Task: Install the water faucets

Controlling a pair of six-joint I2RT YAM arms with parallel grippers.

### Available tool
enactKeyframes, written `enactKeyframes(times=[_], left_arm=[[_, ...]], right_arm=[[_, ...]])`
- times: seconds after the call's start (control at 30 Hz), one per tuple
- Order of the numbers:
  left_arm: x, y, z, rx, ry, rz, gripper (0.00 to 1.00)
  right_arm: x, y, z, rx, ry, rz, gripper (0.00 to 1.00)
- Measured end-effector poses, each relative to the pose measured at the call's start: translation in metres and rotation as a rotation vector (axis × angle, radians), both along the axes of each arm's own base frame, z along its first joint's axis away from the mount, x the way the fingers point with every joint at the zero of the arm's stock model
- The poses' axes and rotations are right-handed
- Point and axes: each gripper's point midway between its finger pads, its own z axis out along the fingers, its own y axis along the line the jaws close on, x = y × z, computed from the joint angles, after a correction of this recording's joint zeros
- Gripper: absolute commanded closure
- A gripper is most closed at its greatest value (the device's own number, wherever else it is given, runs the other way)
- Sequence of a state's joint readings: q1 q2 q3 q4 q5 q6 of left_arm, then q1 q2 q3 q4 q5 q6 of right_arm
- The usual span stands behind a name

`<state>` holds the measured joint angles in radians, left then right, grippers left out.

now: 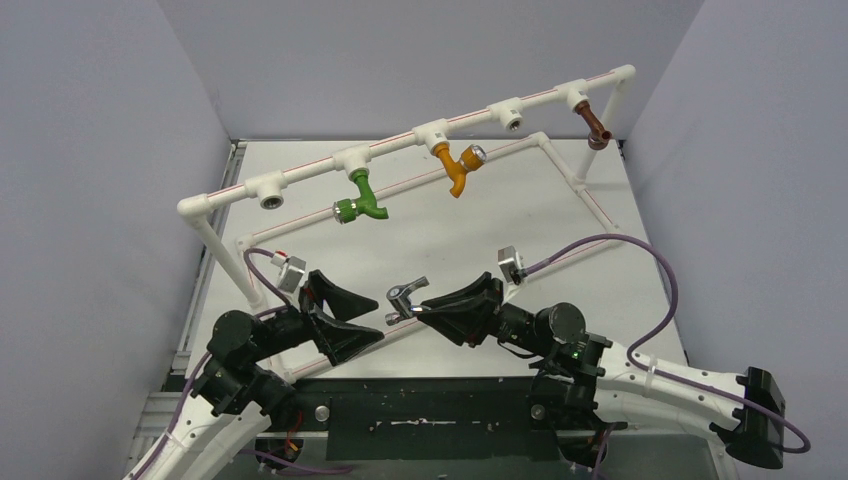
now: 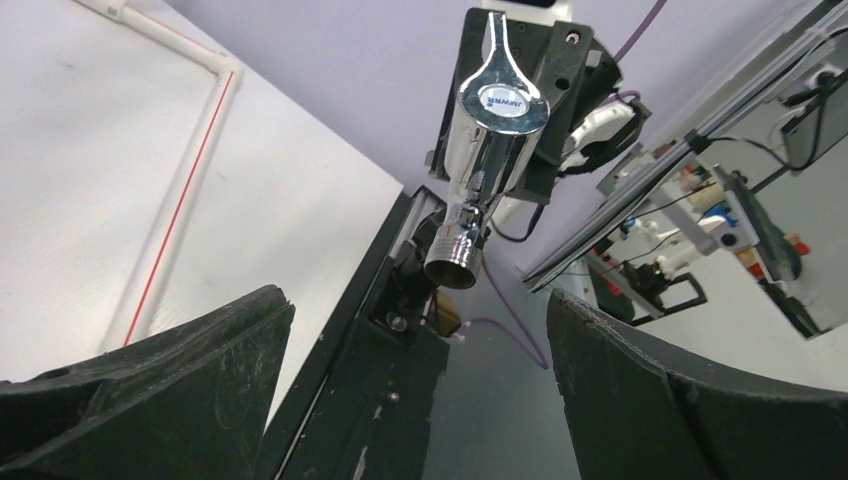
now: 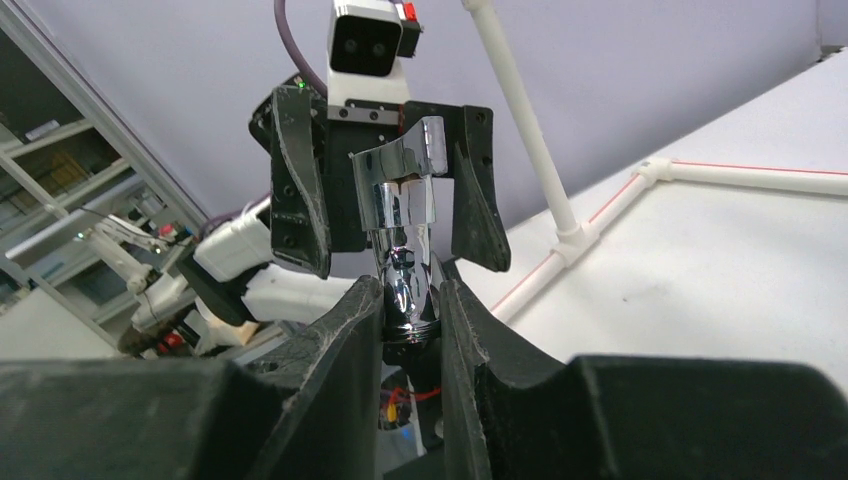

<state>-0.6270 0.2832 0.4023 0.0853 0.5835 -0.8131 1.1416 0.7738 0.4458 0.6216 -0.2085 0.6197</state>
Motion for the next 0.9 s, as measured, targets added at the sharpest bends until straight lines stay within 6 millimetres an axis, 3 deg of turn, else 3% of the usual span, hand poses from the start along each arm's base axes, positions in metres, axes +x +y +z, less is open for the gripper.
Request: enactKeyframes(times=[0.33, 0.47, 0.6, 0.77, 0.9], left_arm=[[-0.003, 0.003, 0.032, -0.127, -0.017, 0.0, 0.07], [-0.003, 0.004, 0.036, -0.144, -0.01, 0.0, 0.12], [-0.002, 0.004, 0.037, -0.15, -0.004, 0.006, 0.21], [-0.002, 0.006, 0.04, -0.166, 0.004, 0.017, 0.44], [-0.002, 0.006, 0.041, -0.17, 0.005, 0.018, 0.48]], right_arm=[[0.002, 0.03, -0.003, 0.07, 0.094, -0.013, 1.0], [0.001, 0.035, 0.002, 0.113, 0.107, -0.029, 1.0], [0.003, 0.038, 0.005, 0.14, 0.122, -0.051, 1.0], [0.007, 0.037, 0.01, 0.171, 0.135, -0.079, 1.0], [0.007, 0.036, 0.014, 0.191, 0.139, -0.086, 1.0]])
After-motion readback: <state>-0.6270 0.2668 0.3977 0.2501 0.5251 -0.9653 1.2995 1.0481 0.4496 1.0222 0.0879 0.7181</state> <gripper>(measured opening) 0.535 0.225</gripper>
